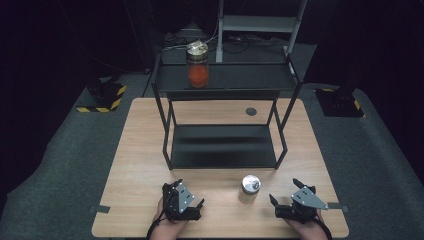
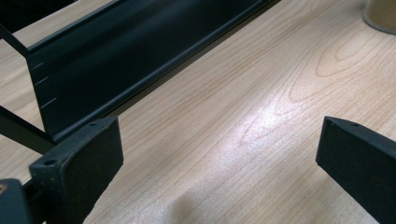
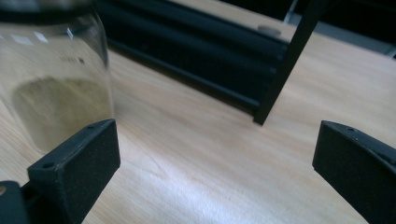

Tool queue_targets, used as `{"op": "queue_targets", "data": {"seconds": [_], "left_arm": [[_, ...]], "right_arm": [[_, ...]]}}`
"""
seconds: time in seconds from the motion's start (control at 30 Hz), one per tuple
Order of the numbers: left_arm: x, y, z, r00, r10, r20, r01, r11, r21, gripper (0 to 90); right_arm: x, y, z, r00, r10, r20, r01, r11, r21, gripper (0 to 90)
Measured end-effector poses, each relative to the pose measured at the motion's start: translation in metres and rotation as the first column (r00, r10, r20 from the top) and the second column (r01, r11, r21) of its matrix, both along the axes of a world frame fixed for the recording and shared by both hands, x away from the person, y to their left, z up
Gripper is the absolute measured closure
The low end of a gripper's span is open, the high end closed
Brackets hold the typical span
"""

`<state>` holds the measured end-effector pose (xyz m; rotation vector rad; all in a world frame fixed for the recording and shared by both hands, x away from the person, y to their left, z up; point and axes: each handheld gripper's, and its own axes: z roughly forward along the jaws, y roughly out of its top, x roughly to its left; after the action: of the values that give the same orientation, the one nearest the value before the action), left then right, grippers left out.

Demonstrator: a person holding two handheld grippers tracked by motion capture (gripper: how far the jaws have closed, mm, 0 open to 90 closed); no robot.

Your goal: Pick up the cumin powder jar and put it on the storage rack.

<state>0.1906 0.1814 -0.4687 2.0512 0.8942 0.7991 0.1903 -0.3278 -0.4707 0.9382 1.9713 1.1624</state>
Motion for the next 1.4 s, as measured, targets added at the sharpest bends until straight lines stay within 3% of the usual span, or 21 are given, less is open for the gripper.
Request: {"op": "queue_targets", "data": {"seconds": [0.23, 0.37, 0.47, 0.57, 1.17, 1.4], "left_arm": [[0.001, 0.001, 0.000, 0.9999, -0.008, -0.006, 0.008, 1.0000, -0.002, 1.0], [0.001, 0.001, 0.000, 0.9998, -0.018, -0.007, 0.018, 0.9998, 0.001, 1.0], [0.002, 0.002, 0.001, 0.9996, -0.028, -0.007, 0.028, 0.9996, 0.003, 1.0], [0.002, 0.003, 0.001, 0.9995, -0.030, -0.009, 0.030, 0.9996, 0.001, 1.0], [0.004, 0.012, 0.001, 0.9989, -0.038, -0.029, 0.036, 0.9982, -0.049, 1.0], [0.003, 0.013, 0.001, 0.9982, -0.053, -0.029, 0.052, 0.9977, -0.043, 1.0]], "right_arm": [[-0.009, 0.001, 0.009, 0.9979, 0.034, 0.055, -0.035, 0.999, 0.020, 0.0], [-0.010, 0.005, 0.013, 0.9963, 0.058, 0.064, -0.060, 0.998, 0.025, 0.0], [-0.009, 0.008, 0.019, 0.9942, 0.086, 0.064, -0.090, 0.994, 0.056, 0.0], [-0.009, 0.013, 0.024, 0.9920, 0.103, 0.074, -0.106, 0.993, 0.049, 0.0], [-0.001, 0.037, 0.029, 0.9877, 0.152, 0.038, -0.154, 0.984, 0.086, 0.0], [0.003, 0.047, 0.025, 0.9867, 0.159, 0.032, -0.162, 0.982, 0.096, 0.0]]}}
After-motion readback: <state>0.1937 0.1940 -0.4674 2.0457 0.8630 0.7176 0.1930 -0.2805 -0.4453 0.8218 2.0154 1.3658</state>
